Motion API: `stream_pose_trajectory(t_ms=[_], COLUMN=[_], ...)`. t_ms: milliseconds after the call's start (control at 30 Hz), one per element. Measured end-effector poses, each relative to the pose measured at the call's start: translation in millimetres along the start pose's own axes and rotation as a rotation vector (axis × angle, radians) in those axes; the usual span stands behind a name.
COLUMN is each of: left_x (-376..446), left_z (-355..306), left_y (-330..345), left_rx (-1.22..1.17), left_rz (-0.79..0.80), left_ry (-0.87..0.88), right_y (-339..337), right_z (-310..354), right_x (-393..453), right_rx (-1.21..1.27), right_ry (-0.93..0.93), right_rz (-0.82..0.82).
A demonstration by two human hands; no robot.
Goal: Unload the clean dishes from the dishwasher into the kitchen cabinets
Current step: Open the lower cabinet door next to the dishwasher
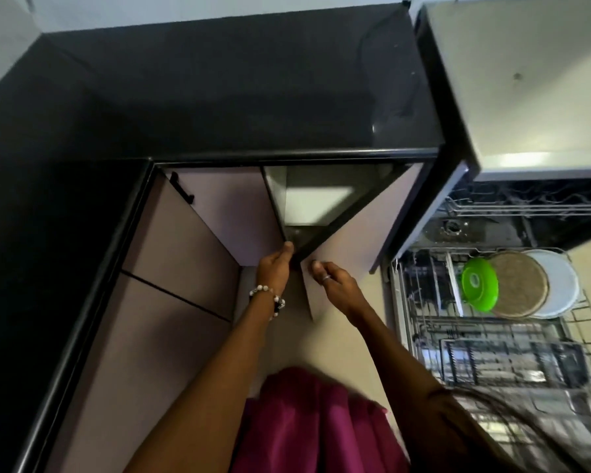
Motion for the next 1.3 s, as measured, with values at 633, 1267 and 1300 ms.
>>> stream_pose_trajectory(t_ms=[633,1267,1300], left_x=[-189.0,-199.7,-196.9], left_z=[-1.4,-29.7,-36.3], left_y=[197.5,228.7,220.2], left_rx=[0.131,0.394,0.352], left_rz=[0.435,0.349,0.210], left_ry=[0.174,0.209,0.215], right_y=[-184.8,-229.4,-231.3], right_z=[-129.2,-133.8,-130.3], right_x=[-105.1,-121.8,-126.7], right_rx=[0.079,0.141,0.147], right_ry=[0.134,0.178,0.185], right_rz=[-0.189,-0.225,-0.231])
Point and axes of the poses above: each hand's wrist, its own x-axis towards the middle knuckle, its own y-axis out of the palm, z = x × y, the point moved 8 cm from there along x, towards the middle knuckle, and after that the axes turned 4 degrees about y, right-handed, at the moved point
